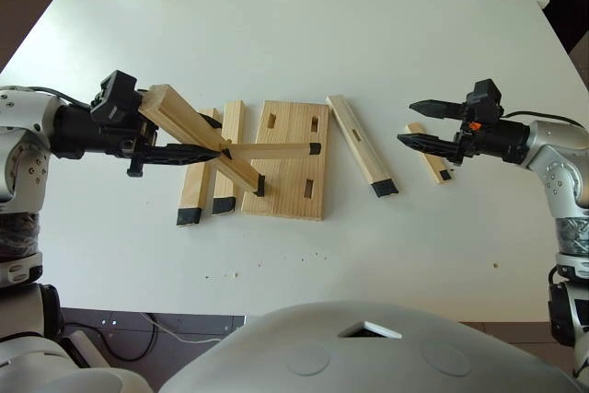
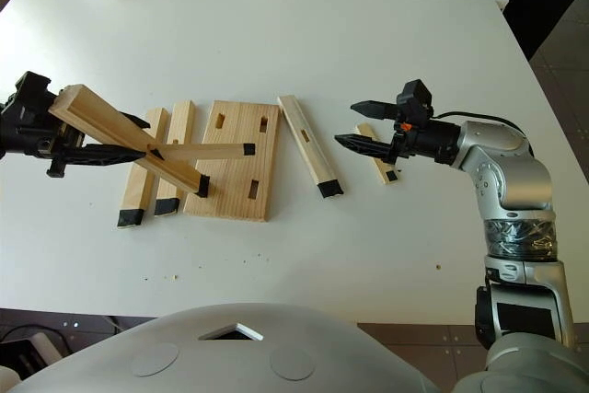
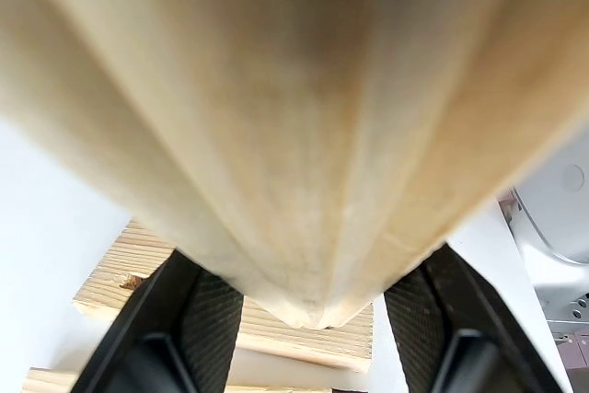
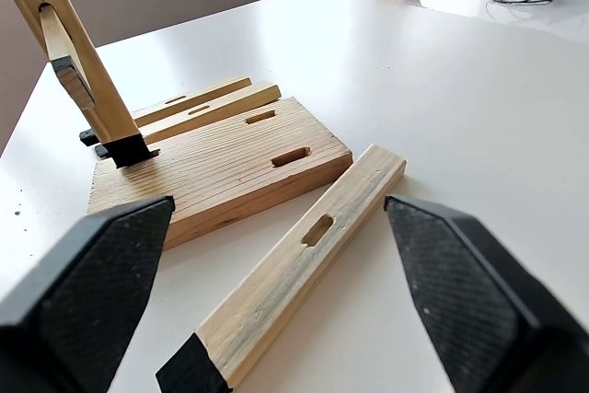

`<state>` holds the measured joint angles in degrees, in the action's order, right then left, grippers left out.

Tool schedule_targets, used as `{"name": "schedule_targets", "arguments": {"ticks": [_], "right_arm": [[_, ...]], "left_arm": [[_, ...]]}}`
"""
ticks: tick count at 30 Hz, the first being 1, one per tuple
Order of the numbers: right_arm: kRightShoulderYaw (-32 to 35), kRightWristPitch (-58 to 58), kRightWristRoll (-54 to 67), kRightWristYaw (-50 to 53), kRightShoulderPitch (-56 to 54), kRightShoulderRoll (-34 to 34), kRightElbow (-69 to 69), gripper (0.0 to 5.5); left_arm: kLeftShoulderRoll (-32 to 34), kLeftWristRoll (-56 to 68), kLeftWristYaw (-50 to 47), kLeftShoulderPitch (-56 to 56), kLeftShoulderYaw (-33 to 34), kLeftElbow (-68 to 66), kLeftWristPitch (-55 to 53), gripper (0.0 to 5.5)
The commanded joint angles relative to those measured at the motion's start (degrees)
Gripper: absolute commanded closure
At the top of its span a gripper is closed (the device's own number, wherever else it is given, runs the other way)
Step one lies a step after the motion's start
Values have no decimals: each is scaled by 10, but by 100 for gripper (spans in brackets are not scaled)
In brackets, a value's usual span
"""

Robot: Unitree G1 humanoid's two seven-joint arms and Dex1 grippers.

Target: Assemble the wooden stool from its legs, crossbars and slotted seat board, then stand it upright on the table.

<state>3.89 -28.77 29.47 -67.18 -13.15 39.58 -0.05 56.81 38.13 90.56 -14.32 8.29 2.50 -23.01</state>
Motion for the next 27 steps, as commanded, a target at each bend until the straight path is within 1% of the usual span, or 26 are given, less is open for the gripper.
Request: {"name": "schedule_targets", "arguments": {"ticks": [1, 11, 17, 23, 27], "right_arm": [[-4, -5, 4, -1, -3, 1, 1, 129], [-15, -5, -2, -7, -22, 1, -13, 129], [-18, -3, -2, -6, -22, -2, -15, 129], [-16, -5, 1, -4, -16, -3, -10, 129], [-18, -8, 3, -2, -20, -7, -8, 129]], "left_arm": [[-6, -20, -1, 13, -24, -2, 1, 345], [-51, -2, -47, -2, -47, 32, -15, 345], [-50, -3, -65, -16, -36, 32, -14, 345], [-49, -15, -62, 11, -28, 32, 10, 345], [-49, -28, -69, 27, -32, 57, 33, 345]]}}
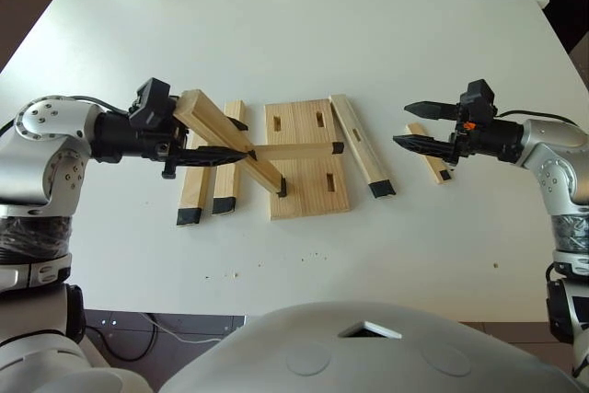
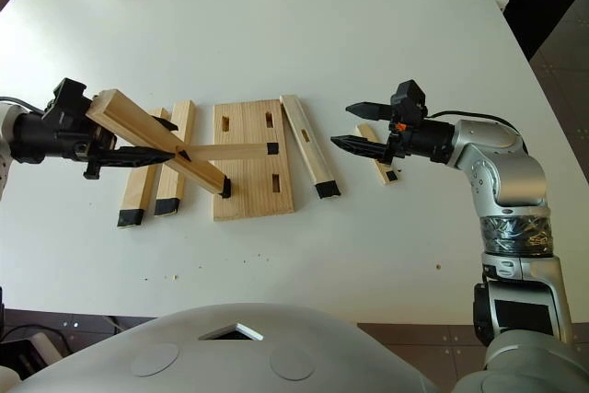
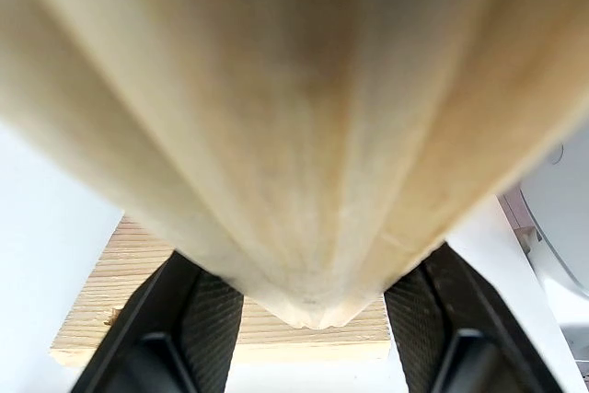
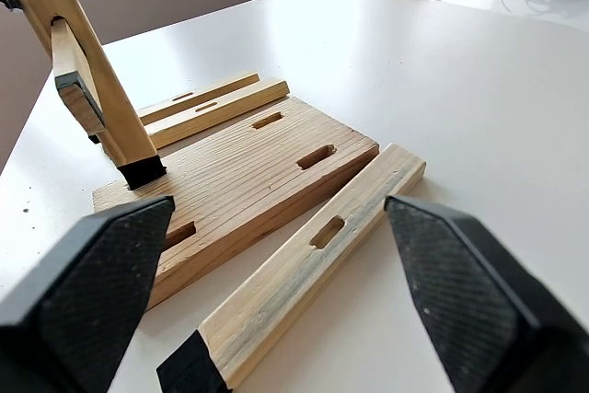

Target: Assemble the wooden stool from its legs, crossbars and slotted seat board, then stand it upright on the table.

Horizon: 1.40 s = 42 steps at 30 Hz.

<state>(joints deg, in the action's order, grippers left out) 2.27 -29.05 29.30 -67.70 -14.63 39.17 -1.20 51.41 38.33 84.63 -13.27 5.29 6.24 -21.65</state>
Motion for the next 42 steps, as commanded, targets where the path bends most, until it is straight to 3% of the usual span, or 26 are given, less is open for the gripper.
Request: {"name": "schedule_targets", "arguments": {"ticks": [1, 26, 42], "right_arm": [[-1, -6, 5, 4, -4, -4, 6, 129], [8, -17, 32, 76, 75, -38, 95, 129], [-7, -42, 42, 72, 41, -33, 93, 129]], "left_arm": [[5, -34, -10, 19, -5, 24, 25, 345], [27, -89, -43, 27, -71, 28, 55, 345], [21, -136, -120, 105, -108, 34, 78, 345]]}}
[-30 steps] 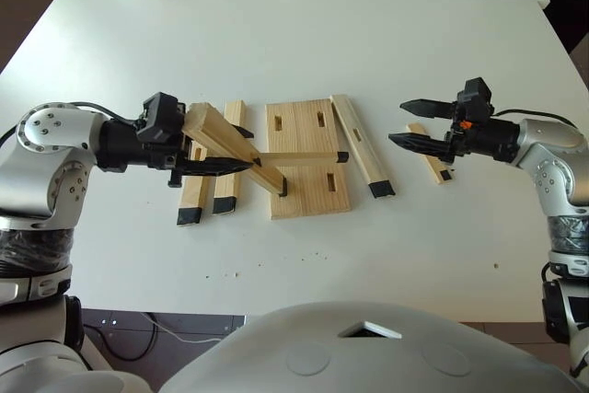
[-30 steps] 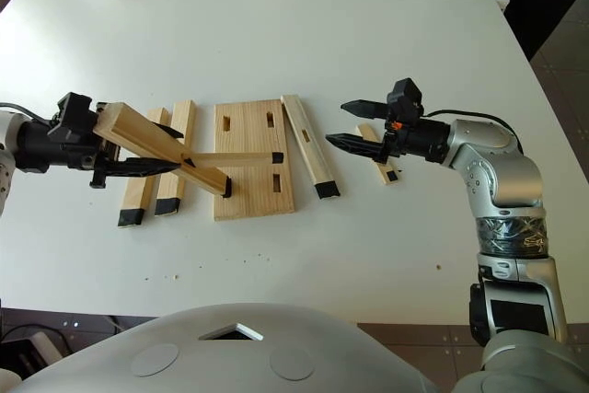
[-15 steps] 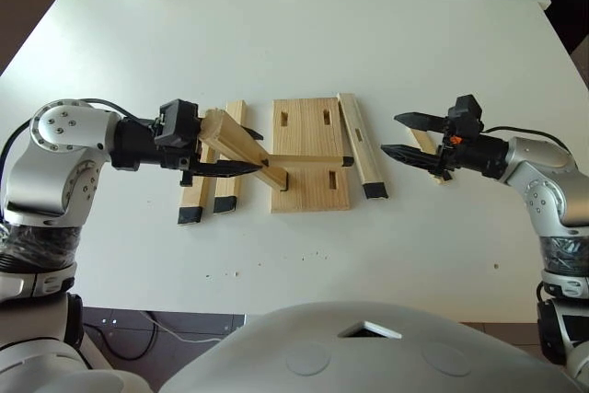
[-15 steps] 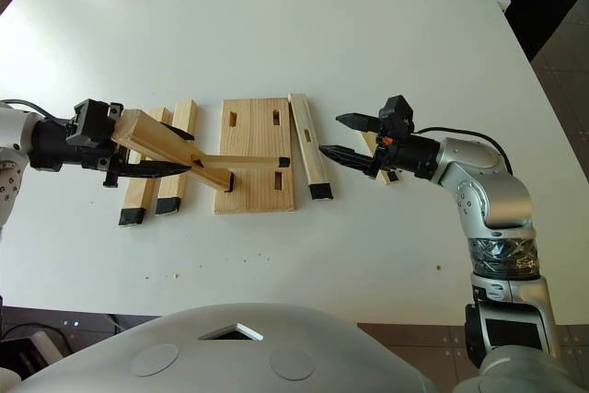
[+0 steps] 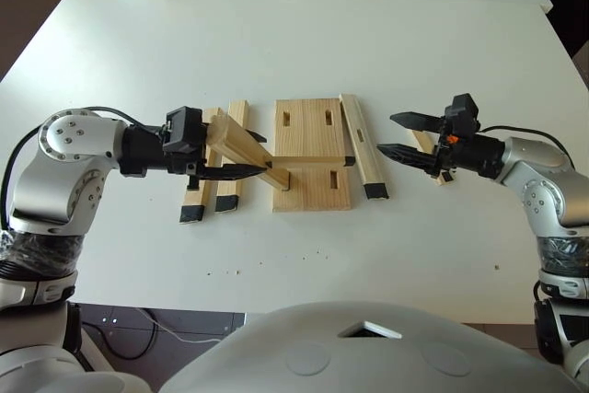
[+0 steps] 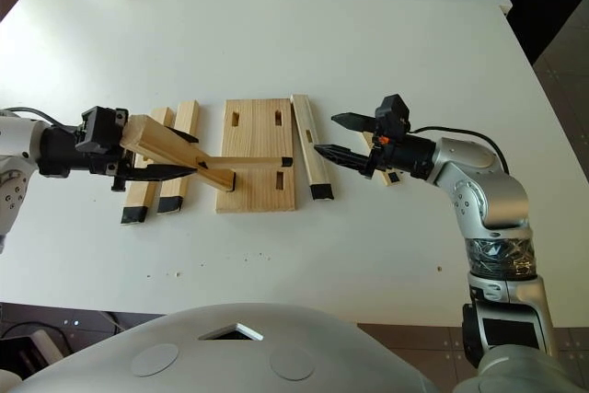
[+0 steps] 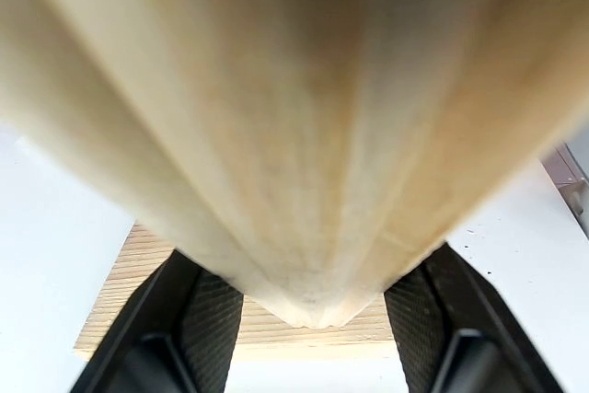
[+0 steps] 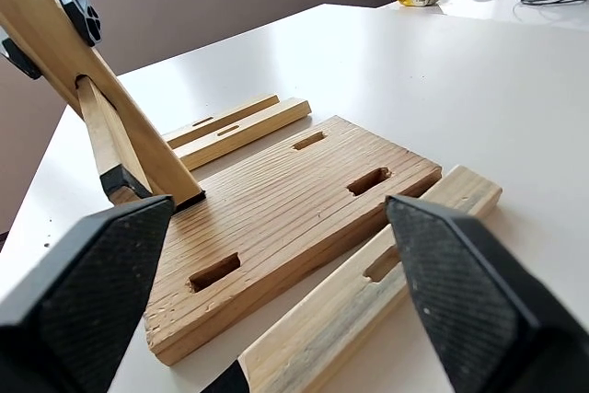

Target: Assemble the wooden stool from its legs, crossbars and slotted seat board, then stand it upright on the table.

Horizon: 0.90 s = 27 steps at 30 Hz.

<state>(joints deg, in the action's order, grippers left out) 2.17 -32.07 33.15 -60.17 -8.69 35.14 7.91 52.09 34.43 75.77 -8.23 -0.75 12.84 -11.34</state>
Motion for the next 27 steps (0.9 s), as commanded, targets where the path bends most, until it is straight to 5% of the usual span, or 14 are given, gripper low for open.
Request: {"name": "schedule_targets", "arguments": {"ticks": [1, 12, 27], "right_arm": [[-7, -12, 3, -4, -21, 7, 1, 129], [-19, -12, -1, -15, -42, 6, -14, 129], [-13, 0, 0, 5, -10, -10, 2, 129]], "left_arm": [[14, -99, -34, 58, -51, -34, -23, 345], [31, -76, -33, 98, -71, -33, -10, 345], [42, -91, 14, 18, -94, -123, 18, 345]]}}
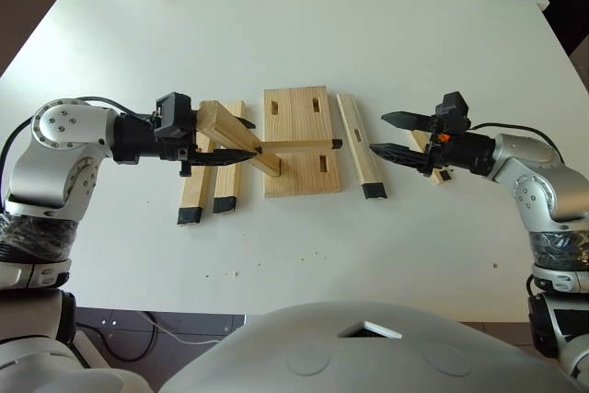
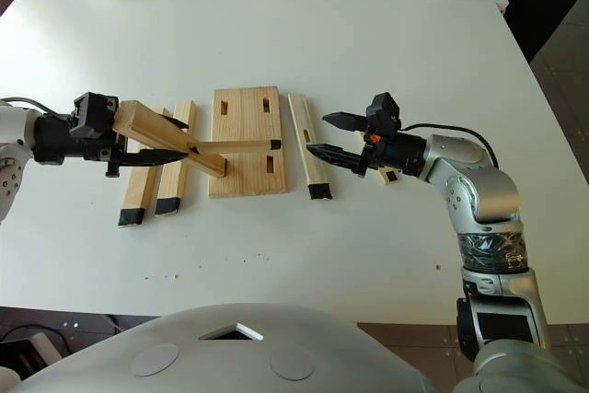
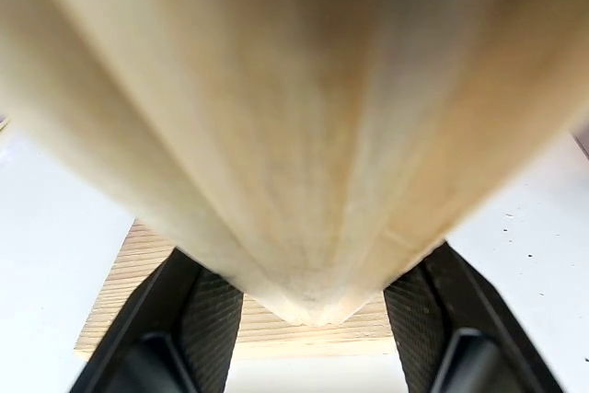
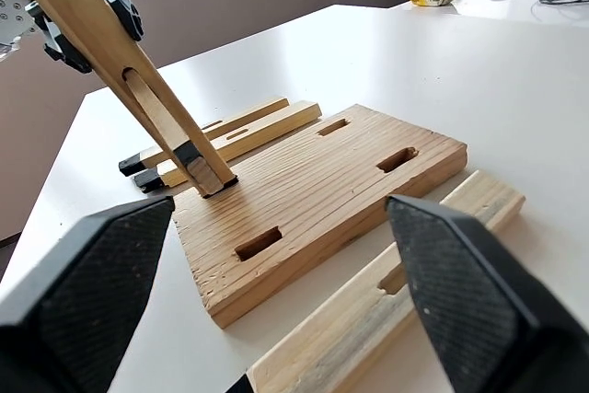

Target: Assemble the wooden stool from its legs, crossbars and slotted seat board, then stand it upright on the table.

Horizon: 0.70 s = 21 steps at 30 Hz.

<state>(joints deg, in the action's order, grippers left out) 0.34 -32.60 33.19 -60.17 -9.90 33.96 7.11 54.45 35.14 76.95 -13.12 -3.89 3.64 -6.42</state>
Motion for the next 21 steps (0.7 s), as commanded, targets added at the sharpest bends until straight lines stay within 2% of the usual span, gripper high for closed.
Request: {"name": "schedule_targets", "arguments": {"ticks": [1, 21], "right_arm": [[5, 6, -1, 2, -1, 4, 6, 129], [-3, 8, -8, -7, -22, 7, -16, 129]], "left_arm": [[18, -93, -2, 78, -59, -25, -31, 345], [39, -14, 34, 107, -37, 57, -56, 345]]}}
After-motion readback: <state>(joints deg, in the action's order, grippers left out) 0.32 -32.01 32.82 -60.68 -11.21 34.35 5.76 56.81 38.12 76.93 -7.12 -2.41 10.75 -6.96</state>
